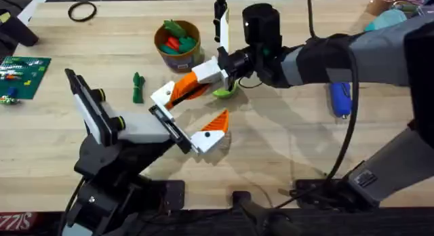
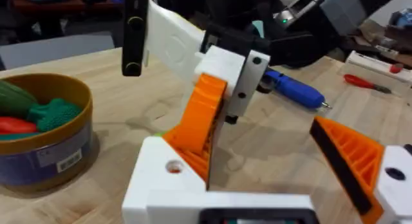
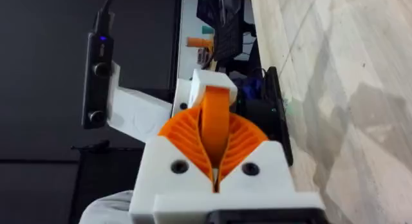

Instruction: Pick up the gripper from the table and insert it into the empty holder that is missing its gripper. Then pick up a screw, insert it into the mounting hole, and use the screwdriver to tighten it. Finally, clean up the table by picking up the vegetable and placing it into the bucket.

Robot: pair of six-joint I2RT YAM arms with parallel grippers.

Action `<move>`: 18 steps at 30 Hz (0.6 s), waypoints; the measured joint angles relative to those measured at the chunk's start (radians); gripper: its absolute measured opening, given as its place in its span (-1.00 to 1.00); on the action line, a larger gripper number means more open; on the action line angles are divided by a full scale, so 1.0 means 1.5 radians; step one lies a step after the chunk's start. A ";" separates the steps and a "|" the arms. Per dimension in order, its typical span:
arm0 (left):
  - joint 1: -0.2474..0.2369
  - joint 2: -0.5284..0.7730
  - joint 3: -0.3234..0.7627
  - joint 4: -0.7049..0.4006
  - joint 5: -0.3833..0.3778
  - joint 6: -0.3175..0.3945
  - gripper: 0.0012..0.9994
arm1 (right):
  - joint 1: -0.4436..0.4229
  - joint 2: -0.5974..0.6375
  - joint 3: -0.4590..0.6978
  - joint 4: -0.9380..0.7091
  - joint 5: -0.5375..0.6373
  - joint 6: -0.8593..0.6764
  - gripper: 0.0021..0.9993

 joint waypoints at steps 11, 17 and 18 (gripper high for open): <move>0.005 0.000 0.000 0.000 0.035 0.000 0.97 | 0.002 0.000 0.000 -0.005 -0.002 -0.003 -0.99; 0.009 0.000 0.000 -0.001 0.034 -0.001 0.97 | 0.005 0.000 0.000 -0.002 0.009 -0.005 -0.99; 0.009 0.000 0.000 -0.001 0.034 -0.001 0.97 | 0.005 0.000 0.000 -0.002 0.009 -0.005 -0.99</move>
